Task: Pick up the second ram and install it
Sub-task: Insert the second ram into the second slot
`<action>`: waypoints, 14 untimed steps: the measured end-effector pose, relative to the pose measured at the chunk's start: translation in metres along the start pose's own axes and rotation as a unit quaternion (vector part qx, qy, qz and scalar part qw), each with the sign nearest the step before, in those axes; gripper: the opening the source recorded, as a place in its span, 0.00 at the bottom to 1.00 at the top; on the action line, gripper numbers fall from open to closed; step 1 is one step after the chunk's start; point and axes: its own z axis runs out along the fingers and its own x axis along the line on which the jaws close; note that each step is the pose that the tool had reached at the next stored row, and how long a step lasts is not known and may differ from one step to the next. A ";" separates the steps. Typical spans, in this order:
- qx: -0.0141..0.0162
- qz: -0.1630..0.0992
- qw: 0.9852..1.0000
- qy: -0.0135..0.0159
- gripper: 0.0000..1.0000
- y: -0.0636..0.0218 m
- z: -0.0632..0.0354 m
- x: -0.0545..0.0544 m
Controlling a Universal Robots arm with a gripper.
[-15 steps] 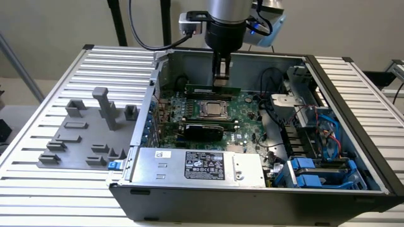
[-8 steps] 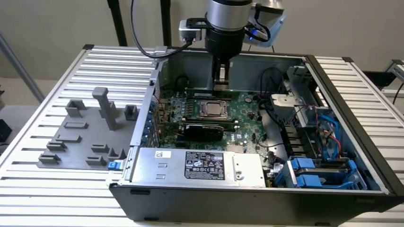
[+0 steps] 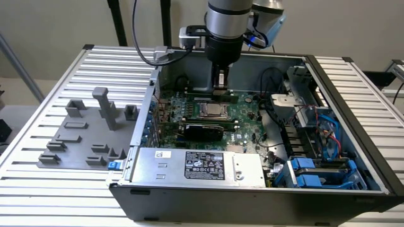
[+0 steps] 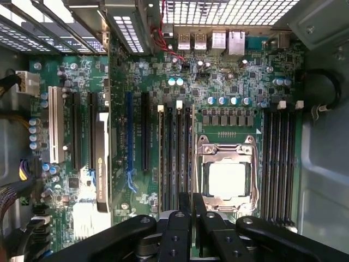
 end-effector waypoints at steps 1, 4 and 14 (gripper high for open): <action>0.000 0.000 1.000 0.000 0.13 0.0000 0.0018 0.000; 0.000 0.000 1.000 0.000 0.13 0.0000 0.0073 0.001; 0.000 0.000 1.000 0.000 0.13 -0.0003 0.0253 0.008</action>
